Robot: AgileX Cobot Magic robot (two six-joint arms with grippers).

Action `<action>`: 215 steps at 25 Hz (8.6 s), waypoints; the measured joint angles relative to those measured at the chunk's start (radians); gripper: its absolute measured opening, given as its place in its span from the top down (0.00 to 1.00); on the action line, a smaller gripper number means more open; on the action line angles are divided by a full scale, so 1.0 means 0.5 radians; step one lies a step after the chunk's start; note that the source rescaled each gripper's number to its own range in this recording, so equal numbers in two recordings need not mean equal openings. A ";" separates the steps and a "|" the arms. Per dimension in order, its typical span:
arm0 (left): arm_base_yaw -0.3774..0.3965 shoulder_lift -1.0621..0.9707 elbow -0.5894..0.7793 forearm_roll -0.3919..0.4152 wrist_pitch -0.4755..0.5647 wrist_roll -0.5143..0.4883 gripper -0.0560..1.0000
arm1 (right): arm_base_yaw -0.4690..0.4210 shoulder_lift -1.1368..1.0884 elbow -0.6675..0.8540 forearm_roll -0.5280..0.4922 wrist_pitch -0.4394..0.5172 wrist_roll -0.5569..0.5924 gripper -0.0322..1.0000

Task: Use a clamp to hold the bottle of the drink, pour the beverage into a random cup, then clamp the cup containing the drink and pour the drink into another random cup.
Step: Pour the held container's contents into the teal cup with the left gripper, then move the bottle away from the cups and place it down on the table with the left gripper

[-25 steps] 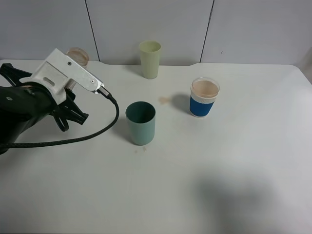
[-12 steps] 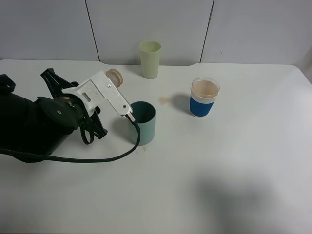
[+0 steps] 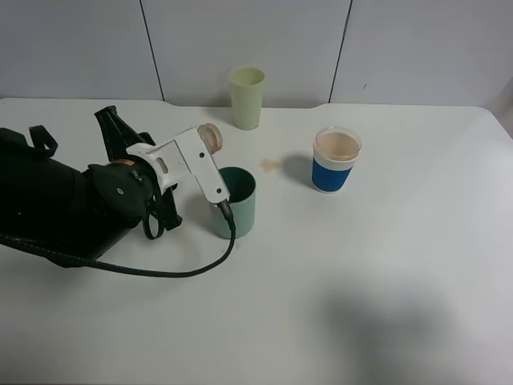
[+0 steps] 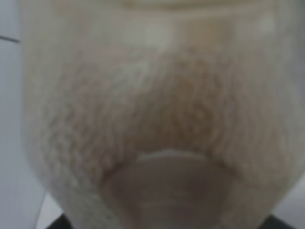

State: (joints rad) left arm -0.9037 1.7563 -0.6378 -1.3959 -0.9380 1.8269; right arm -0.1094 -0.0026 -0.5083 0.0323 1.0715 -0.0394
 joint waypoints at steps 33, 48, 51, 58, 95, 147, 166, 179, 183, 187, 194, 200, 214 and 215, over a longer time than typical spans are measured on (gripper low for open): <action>0.000 0.064 0.000 0.196 -0.195 0.579 0.88 | 0.000 0.000 0.000 0.000 0.000 0.000 0.01; 0.000 0.064 0.000 0.245 -0.227 0.739 0.88 | 0.000 0.000 0.000 0.000 0.000 0.000 0.01; 0.000 0.064 0.000 0.257 -0.234 0.777 0.88 | 0.000 0.000 0.000 0.000 0.000 0.000 0.01; 0.000 0.064 0.000 0.284 -0.245 0.891 0.88 | 0.000 0.000 0.000 0.000 0.000 0.000 0.01; 0.000 0.064 0.000 0.298 -0.390 0.974 0.88 | 0.000 0.000 0.000 0.000 0.000 0.000 0.01; 0.000 0.064 0.000 0.425 -0.523 1.275 0.88 | 0.000 0.000 0.000 0.000 0.000 0.000 0.01; 0.000 0.064 0.000 0.679 -0.534 1.302 0.88 | 0.000 0.000 0.000 0.000 0.000 0.000 0.01; 0.000 0.064 0.000 0.844 -0.534 1.527 0.88 | 0.000 0.000 0.000 0.000 0.000 0.000 0.01; 0.000 0.064 0.000 0.934 -0.534 1.536 0.88 | 0.000 0.000 0.000 0.000 0.000 0.000 0.01; 0.000 0.064 0.000 0.997 -0.534 1.548 0.88 | 0.000 0.000 0.000 0.000 0.000 0.000 0.01; 0.000 0.060 0.000 1.025 -0.534 1.660 0.88 | 0.000 0.000 0.000 0.000 0.000 0.000 0.01; 0.000 0.060 0.000 1.024 -0.534 1.598 0.88 | 0.000 0.000 0.000 0.000 0.000 0.000 0.01; 0.000 -0.021 0.000 0.685 -0.189 0.155 0.88 | 0.000 0.000 0.000 0.000 0.000 0.000 0.01; 0.012 -0.057 0.000 0.685 -0.135 0.037 0.88 | 0.000 0.000 0.000 0.000 0.000 0.000 0.01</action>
State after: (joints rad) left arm -0.8975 1.7279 -0.6378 -1.0535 -1.0053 1.8453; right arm -0.1094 -0.0026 -0.5083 0.0323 1.0715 -0.0394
